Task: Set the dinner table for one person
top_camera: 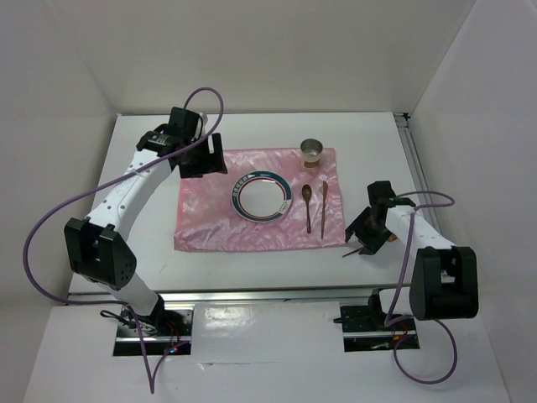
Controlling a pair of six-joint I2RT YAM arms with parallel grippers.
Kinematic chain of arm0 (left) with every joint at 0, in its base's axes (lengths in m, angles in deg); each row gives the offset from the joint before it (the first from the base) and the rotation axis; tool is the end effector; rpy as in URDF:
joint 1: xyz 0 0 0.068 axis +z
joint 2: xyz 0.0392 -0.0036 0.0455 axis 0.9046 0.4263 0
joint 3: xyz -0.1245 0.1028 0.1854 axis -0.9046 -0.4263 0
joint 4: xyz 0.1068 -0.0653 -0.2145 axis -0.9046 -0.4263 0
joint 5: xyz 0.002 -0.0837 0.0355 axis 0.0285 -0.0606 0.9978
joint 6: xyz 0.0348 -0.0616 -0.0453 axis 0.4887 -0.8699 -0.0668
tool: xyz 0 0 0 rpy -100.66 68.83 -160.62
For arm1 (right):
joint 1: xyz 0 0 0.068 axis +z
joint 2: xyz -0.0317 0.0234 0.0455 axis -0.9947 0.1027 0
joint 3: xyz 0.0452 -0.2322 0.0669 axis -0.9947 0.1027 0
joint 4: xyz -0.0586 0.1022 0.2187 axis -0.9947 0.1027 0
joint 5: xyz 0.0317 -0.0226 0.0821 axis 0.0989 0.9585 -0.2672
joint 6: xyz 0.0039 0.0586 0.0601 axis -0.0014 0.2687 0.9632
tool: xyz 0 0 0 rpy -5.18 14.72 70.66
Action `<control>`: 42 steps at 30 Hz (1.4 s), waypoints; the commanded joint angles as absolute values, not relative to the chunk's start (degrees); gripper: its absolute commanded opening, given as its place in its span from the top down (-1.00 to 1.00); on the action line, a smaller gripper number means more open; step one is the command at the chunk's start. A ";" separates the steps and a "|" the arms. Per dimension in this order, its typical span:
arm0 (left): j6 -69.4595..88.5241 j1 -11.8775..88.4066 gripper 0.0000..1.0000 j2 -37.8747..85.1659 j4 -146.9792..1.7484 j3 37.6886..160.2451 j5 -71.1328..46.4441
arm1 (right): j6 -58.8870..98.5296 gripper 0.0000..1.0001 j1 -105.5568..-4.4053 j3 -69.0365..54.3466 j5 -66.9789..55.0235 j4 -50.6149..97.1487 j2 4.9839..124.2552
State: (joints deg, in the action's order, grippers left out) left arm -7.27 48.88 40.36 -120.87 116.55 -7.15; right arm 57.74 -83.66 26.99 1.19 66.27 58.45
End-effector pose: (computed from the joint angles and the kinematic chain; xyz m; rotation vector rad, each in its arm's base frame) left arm 0.3450 -0.1023 0.2893 -0.2429 2.4471 -0.4116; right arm 0.2169 0.0024 0.1195 1.1054 2.7194 0.1375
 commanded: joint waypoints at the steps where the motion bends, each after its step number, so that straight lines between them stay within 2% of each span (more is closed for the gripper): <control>1: -5.69 49.21 -0.80 39.03 -120.33 116.36 -5.84 | 60.99 -0.27 -84.02 27.77 0.78 63.63 59.82; 15: -5.17 49.21 -0.80 39.03 -120.86 116.36 -4.79 | 66.44 -0.08 -86.48 31.90 5.09 61.79 62.38; 19: -5.17 49.21 -0.80 39.03 -120.86 116.36 -4.79 | 66.44 0.29 -86.48 32.00 5.61 60.64 62.90; 20: -5.17 49.21 -0.80 39.03 -120.86 116.36 -4.79 | 66.44 0.63 -86.48 31.99 5.62 60.64 63.51; 21: -5.17 49.21 -0.80 39.03 -120.86 116.88 -4.79 | 66.44 0.75 -86.48 31.38 6.31 60.64 63.52; 23: -5.17 49.21 -0.80 39.55 -120.86 117.58 -5.31 | 64.79 0.93 -86.48 29.72 7.81 60.64 63.00; 25: -5.17 49.21 -0.80 39.56 -121.47 118.37 -5.31 | 63.46 1.00 -86.48 28.57 9.30 60.64 60.90; 29: -5.17 49.21 -0.80 39.56 -122.97 122.06 -5.31 | 56.01 1.00 -86.48 22.60 12.03 61.26 57.82; 34: -5.17 49.21 -0.80 39.56 -123.50 125.49 -5.84 | 45.28 1.00 -85.08 11.27 5.99 60.29 57.54; 37: -5.17 49.21 -0.80 39.56 -124.11 126.20 -5.84 | 43.60 1.00 -80.26 3.71 3.43 61.87 61.57; 42: -5.17 50.26 -0.80 39.56 -127.53 129.62 -5.23 | 44.46 1.00 -65.00 -8.32 0.09 61.44 70.17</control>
State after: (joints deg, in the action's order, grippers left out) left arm -6.00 49.32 40.40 -125.15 125.69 -5.54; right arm 46.13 -72.67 -2.17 3.86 62.22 65.95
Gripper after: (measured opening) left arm 0.896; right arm 0.136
